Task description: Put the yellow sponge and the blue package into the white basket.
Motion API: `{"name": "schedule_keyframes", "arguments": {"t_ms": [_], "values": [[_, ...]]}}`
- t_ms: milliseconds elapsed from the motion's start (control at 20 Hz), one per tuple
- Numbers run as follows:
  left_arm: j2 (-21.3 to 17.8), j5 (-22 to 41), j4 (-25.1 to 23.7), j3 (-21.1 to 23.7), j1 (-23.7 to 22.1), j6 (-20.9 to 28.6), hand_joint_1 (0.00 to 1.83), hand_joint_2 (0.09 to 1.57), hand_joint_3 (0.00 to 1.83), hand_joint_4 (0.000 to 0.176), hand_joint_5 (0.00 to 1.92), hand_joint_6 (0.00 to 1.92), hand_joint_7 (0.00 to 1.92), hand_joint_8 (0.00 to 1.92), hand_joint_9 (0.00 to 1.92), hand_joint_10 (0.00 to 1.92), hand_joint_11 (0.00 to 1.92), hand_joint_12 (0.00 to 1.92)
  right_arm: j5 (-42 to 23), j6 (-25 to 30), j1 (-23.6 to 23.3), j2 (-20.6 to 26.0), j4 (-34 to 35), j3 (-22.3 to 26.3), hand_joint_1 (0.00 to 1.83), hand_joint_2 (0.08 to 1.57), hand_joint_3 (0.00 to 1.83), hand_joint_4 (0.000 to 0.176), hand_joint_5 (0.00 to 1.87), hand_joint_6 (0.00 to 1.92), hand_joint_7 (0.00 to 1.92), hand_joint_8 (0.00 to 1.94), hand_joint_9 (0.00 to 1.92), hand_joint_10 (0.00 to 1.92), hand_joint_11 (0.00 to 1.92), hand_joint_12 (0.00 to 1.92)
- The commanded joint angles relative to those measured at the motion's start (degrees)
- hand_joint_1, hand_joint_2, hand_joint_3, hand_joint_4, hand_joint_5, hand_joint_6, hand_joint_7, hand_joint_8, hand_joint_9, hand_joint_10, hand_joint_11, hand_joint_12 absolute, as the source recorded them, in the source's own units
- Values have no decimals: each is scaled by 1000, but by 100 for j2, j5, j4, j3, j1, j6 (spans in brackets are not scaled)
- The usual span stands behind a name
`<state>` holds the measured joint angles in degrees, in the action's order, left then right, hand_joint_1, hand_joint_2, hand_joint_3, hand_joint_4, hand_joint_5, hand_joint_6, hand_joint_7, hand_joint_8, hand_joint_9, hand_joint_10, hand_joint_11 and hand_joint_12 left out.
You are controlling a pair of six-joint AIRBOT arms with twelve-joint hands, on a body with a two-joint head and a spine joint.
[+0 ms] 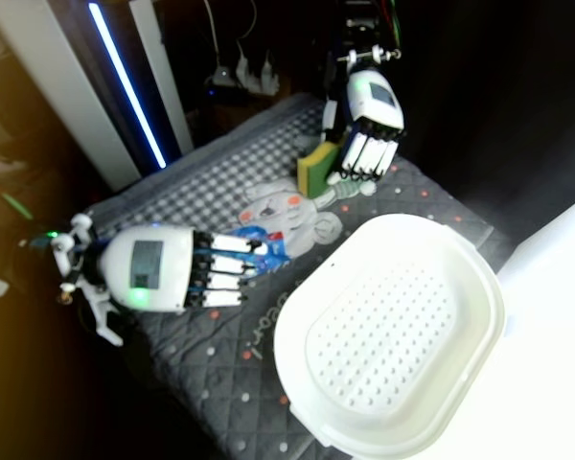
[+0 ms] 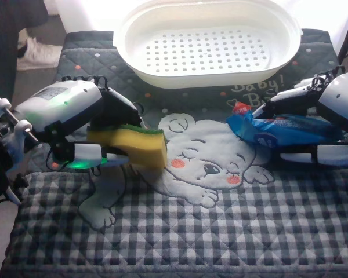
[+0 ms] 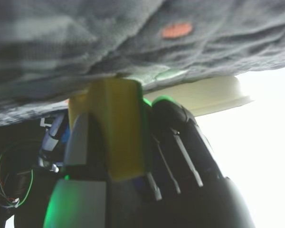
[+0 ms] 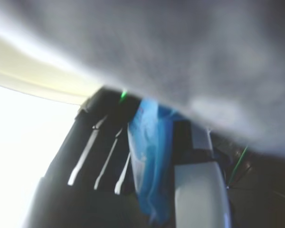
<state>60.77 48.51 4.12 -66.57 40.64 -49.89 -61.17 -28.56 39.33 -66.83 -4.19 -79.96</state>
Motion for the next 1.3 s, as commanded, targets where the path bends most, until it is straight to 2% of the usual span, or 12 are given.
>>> {"name": "schedule_keyframes", "arguments": {"t_ms": [0,150,250,350,500,550,850,900,950,1000,1050,1250], "values": [[-123,936,-50,46,-57,17,1287,1063,0,0,1178,438,1057,1086,968,831,677,1455,-458,-57,4,50,-15,28,1276,1030,0,0,1038,970,1424,157,1309,642,1077,1257],[-280,1275,-191,221,-58,16,1277,1092,3,0,1205,322,950,1286,815,1170,527,1650,-884,171,4,149,-45,87,1391,1042,0,0,970,1018,1377,69,1116,966,918,1192],[-315,1483,-314,271,-137,16,1272,1108,0,0,1215,314,887,1354,762,1240,595,1647,-1178,256,4,252,-43,142,1305,1036,0,0,982,1039,1449,70,1308,750,1163,1272],[-292,1506,-448,214,-365,14,1284,1089,0,0,1168,489,963,1169,852,1037,713,1454,-1352,264,-140,328,34,142,1287,1021,0,0,1026,914,1500,69,1373,598,1214,1200],[-175,1405,-496,-14,-821,13,1260,1040,0,1,1138,661,1167,759,1094,701,822,1212,-1229,253,-651,254,11,-62,1279,1063,0,0,1007,793,1190,830,1253,888,1176,1342],[-89,1308,-464,-139,-978,13,1366,1025,1,0,1116,698,1210,530,1135,896,899,1151,-1158,247,-820,167,13,-173,1281,1075,1,0,992,771,1152,927,1236,952,1172,1335],[741,339,-217,-1312,-1964,13,1390,1028,0,0,1079,707,1177,576,1176,887,1011,1108,29,46,-1994,-627,-16,-1214,1269,1078,0,0,957,908,1172,817,1232,854,1162,1279],[884,87,-187,-1537,-2119,14,1271,1050,0,0,1015,882,1252,572,1299,325,1074,995,262,46,-2168,-771,-85,-1429,1267,1066,0,0,998,879,1190,760,1232,923,1111,1422],[967,-100,-187,-1677,-2230,13,1271,1050,0,0,1015,882,1252,572,1299,325,1074,995,443,42,-2312,-850,-163,-1559,1267,1066,0,0,998,879,1190,760,1232,923,1111,1422],[1097,-349,-187,-1874,-2385,13,1392,1036,1,0,997,889,1224,451,1168,830,1002,943,650,13,-2462,-970,-210,-1734,1270,1084,0,0,966,876,1136,907,1119,1029,991,1520],[1375,-764,-157,-2266,-2571,13,1392,1055,0,0,971,972,1201,455,1071,991,891,950,920,-2,-2612,-1307,-206,-2141,1354,1093,6,0,950,1004,1032,824,992,1140,883,1428],[2138,-1714,-142,-3222,-2768,13,1394,1042,3,0,1020,877,1203,475,1096,952,966,896,1463,-2,-2753,-1914,-177,-2867,1263,1128,1,0,881,1061,1014,1026,1007,1119,938,1502]]}}
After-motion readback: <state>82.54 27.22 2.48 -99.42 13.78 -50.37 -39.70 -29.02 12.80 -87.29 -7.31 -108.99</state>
